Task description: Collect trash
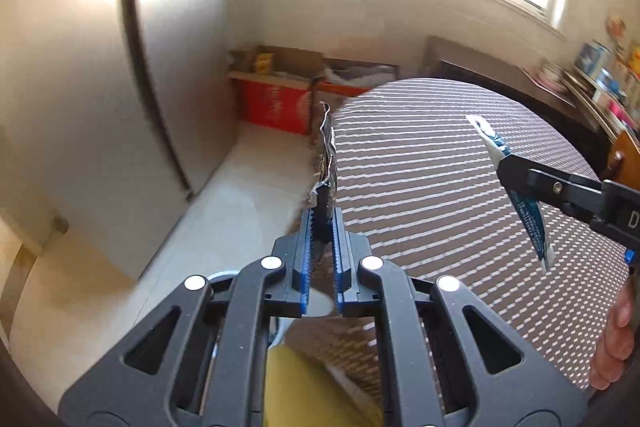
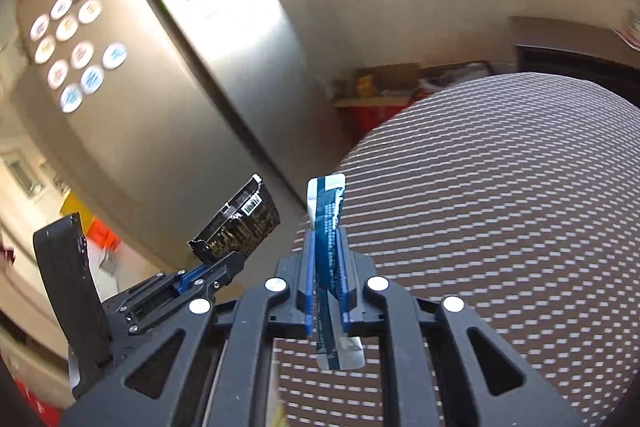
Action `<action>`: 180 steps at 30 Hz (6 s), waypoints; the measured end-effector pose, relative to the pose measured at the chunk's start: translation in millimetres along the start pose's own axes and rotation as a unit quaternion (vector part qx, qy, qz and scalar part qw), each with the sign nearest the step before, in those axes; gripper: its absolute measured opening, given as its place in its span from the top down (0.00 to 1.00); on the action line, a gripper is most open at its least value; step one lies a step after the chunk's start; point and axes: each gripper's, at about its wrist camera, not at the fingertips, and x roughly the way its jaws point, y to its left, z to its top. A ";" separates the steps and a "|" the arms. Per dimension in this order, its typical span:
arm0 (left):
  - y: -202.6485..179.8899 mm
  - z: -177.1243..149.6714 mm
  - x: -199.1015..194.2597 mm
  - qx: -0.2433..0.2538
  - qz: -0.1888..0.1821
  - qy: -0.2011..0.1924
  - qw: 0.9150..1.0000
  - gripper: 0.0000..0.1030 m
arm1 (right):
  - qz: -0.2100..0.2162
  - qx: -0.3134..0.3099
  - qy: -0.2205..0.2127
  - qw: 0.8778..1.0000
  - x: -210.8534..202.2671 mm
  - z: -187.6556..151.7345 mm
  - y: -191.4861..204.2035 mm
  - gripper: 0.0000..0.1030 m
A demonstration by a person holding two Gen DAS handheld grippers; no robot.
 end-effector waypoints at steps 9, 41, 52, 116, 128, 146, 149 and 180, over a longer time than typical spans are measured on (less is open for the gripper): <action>83.1 -33.8 -6.5 -0.062 0.042 0.024 0.997 0.91 | 0.034 -0.053 0.050 0.997 50.3 -12.3 72.1 0.90; 202.2 -107.1 -18.1 -0.182 0.145 0.062 0.971 0.37 | 0.021 -0.135 0.156 0.978 172.7 -67.0 169.1 0.41; 163.4 -102.2 -29.8 -0.174 0.159 0.049 0.971 0.37 | 0.041 -0.155 0.127 0.979 117.5 -73.8 150.9 0.41; -79.1 -66.2 -245.1 -0.060 0.138 -0.199 0.968 0.20 | -0.012 -0.154 -0.164 0.974 -205.6 -83.6 62.0 0.13; -77.3 -68.7 -240.9 -0.063 0.144 -0.196 0.968 0.20 | -0.020 -0.158 -0.157 0.975 -199.1 -87.3 65.3 0.13; -76.0 -70.3 -242.0 -0.065 0.147 -0.199 0.967 0.20 | -0.029 -0.162 -0.159 0.973 -198.4 -88.1 68.5 0.13; -75.3 -71.3 -241.7 -0.067 0.145 -0.198 0.967 0.20 | -0.032 -0.165 -0.160 0.973 -198.5 -88.7 70.4 0.13; -80.7 -73.3 -238.2 -0.059 0.146 -0.203 0.966 0.20 | -0.047 -0.164 -0.153 0.973 -194.7 -89.0 66.9 0.13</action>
